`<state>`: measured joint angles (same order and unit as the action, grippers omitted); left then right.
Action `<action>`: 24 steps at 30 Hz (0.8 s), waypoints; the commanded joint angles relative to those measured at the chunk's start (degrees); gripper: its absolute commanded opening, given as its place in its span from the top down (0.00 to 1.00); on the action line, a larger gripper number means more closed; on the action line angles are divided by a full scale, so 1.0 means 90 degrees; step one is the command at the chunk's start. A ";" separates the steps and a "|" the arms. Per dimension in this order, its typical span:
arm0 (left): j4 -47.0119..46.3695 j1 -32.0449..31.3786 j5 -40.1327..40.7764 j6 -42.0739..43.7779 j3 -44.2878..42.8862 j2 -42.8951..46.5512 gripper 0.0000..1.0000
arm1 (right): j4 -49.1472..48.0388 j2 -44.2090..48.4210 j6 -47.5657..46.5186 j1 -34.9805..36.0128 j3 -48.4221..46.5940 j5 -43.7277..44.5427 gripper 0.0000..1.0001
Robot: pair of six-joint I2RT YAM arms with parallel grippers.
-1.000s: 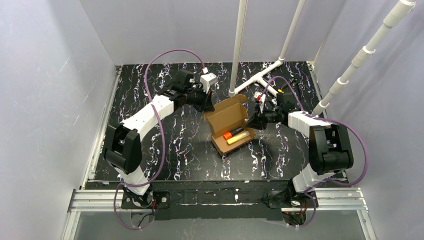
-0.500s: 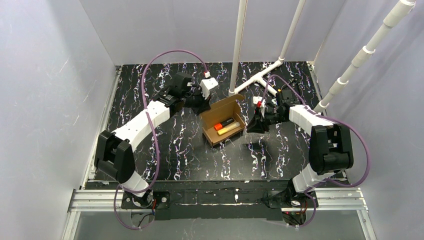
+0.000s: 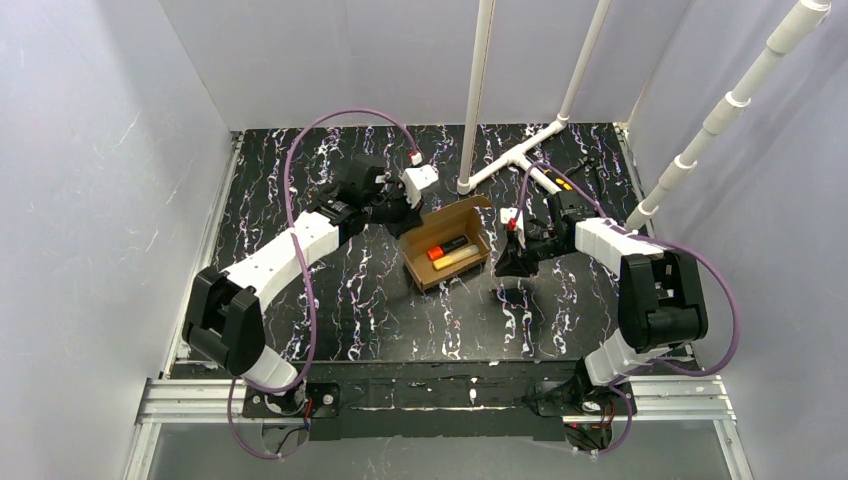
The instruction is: Fold the paper box
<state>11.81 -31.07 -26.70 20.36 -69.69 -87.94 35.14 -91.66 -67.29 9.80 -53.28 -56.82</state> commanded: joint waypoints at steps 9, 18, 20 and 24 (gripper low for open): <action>0.0051 -0.0270 -0.0037 -0.0427 0.0443 0.0566 1.00 | -0.1951 0.0443 0.2124 0.0001 0.0176 0.0495 0.71; 0.0118 -0.0356 0.0033 -0.0722 0.0623 0.0590 0.95 | -0.2209 0.0423 0.2461 -0.0088 0.0192 0.0683 0.71; 0.0178 -0.0373 0.0037 -0.0870 0.0625 0.0575 0.87 | -0.2233 0.0428 0.2511 -0.0110 0.0188 0.0702 0.70; 0.0463 -0.0388 -0.0147 -0.1312 0.0699 0.0519 0.64 | -0.2273 0.0421 0.2574 -0.0180 0.0193 0.0716 0.70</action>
<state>12.60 -34.26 -26.30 11.90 -64.27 -85.41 16.23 -88.84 -45.10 8.82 -51.44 -50.22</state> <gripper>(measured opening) 0.281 0.297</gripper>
